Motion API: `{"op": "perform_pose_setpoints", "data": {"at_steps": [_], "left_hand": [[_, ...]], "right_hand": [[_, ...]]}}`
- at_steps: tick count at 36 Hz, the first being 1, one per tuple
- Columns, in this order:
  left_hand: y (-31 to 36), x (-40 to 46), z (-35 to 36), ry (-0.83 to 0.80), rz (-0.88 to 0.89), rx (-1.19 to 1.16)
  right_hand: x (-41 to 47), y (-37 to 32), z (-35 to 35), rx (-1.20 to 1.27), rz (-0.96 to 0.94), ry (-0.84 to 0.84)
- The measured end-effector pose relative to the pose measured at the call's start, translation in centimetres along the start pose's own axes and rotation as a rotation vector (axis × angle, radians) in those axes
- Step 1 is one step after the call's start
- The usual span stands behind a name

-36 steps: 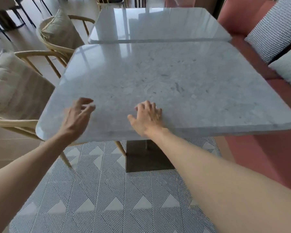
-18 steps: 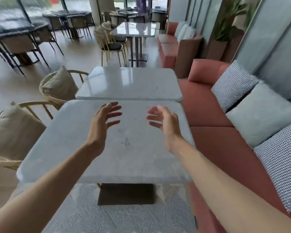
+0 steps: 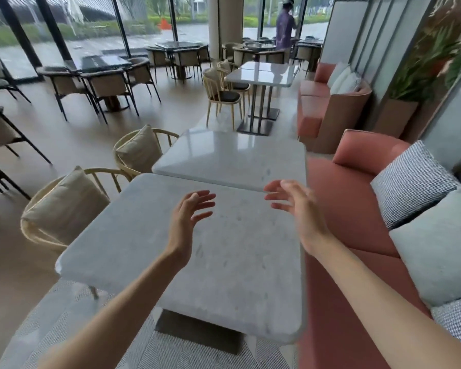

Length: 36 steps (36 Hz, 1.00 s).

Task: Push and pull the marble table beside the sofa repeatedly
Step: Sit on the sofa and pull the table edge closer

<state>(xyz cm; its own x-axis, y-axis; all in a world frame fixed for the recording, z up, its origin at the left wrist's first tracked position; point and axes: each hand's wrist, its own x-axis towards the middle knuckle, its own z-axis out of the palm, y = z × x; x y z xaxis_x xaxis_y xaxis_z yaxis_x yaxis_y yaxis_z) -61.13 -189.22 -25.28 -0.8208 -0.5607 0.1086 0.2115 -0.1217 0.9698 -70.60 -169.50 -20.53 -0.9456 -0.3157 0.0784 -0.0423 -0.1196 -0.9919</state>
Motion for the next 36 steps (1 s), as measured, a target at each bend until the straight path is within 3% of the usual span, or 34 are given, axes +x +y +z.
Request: {"op": "perform_pose_setpoints", "data": {"at_steps": [10, 20, 26, 36], "left_hand": [[-4.3, 8.1, 2.9, 0.24, -0.054, 0.064], [-6.7, 12.8, 0.3, 0.53, -0.028, 0.052], [-7.8, 13.8, -2.6, 0.801, -0.007, 0.077], [-9.1, 10.2, -3.4, 1.022, 0.05, 0.032]], "right_hand": [[11.9, 5.3, -1.2, -0.015, 0.027, -0.172], [20.5, 9.0, 7.3, 0.012, 0.129, -0.435], [23.5, 12.5, 12.3, -0.022, 0.175, -0.664], [22.9, 14.5, 16.5, -0.012, 0.205, -0.883]]}}
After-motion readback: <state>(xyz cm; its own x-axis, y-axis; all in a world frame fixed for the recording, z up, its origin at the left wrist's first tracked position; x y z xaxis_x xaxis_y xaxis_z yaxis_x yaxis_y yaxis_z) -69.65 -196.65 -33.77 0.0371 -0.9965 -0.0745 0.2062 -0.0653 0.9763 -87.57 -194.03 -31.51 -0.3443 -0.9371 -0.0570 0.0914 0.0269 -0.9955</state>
